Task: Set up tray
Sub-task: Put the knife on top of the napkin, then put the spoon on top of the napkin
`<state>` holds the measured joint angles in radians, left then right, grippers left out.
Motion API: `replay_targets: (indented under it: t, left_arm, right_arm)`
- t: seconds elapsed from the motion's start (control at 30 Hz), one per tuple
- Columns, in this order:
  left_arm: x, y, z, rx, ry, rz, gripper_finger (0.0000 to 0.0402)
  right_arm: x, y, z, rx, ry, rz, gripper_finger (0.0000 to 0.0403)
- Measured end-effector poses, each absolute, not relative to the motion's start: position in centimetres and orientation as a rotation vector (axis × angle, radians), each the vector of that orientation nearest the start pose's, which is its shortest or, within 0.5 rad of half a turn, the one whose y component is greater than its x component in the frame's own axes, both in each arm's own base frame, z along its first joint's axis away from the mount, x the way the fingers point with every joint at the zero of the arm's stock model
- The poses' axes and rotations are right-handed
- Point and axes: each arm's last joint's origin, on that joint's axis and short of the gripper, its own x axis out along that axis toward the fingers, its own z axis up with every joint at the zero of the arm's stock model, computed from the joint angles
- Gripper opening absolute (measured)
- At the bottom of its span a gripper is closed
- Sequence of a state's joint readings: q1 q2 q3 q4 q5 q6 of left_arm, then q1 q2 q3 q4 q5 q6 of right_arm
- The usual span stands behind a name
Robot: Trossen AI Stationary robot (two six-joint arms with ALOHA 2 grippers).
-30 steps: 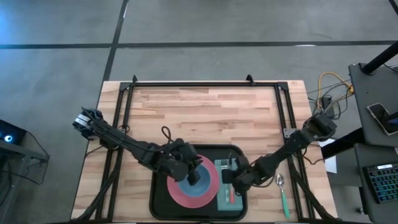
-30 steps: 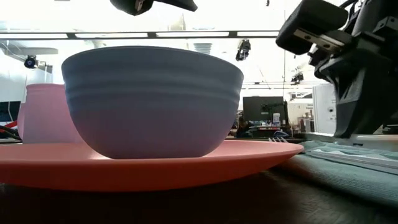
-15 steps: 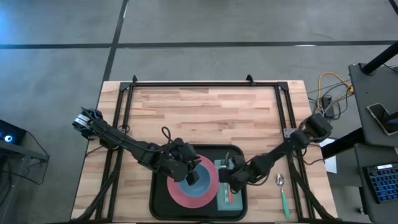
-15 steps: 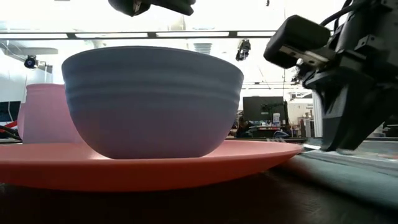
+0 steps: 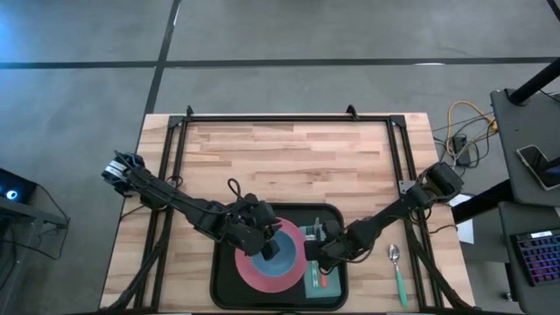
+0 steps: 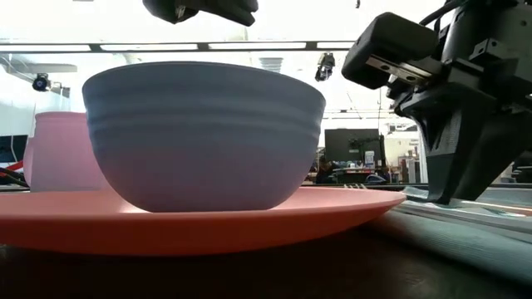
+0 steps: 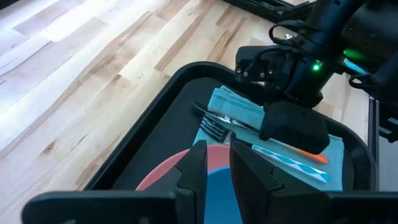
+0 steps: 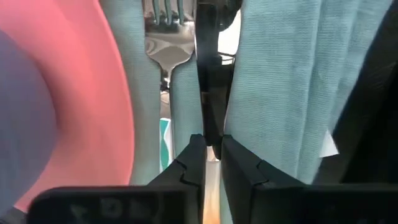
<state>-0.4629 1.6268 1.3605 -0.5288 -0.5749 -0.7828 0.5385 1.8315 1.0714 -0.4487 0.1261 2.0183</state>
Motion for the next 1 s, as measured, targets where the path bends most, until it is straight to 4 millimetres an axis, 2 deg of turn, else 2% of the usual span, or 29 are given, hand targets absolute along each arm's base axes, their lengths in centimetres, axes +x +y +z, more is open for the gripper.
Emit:
replay_targets:
  t: [0.27, 0.43, 0.53, 0.77, 1.0]
  left_arm:
    - [32.1, -14.3, 29.5, -0.347, 0.599, 0.358, 0.005]
    - [32.1, -14.3, 29.5, -0.335, 0.601, 0.354, 0.005]
    - [32.1, -14.2, 29.6, -0.333, 0.599, 0.352, 0.005]
    - [31.8, -14.1, 29.9, -0.3, 0.608, 0.343, 0.005]
    - [31.6, -14.0, 30.0, -0.284, 0.612, 0.34, 0.005]
  right_arm:
    - [30.2, 17.6, 15.3, 1.353, 0.997, -0.779, 0.0107]
    - [30.8, 18.0, 16.5, 1.332, 0.989, -0.731, 0.0135]
    - [30.5, 18.0, 17.6, 1.276, 1.04, -0.756, 0.0146]
    - [27.8, 19.3, 19.3, 1.13, 1.324, -0.861, 0.0156]
    - [23.5, 23.3, 18.9, 1.156, 1.48, -0.965, 0.0148]
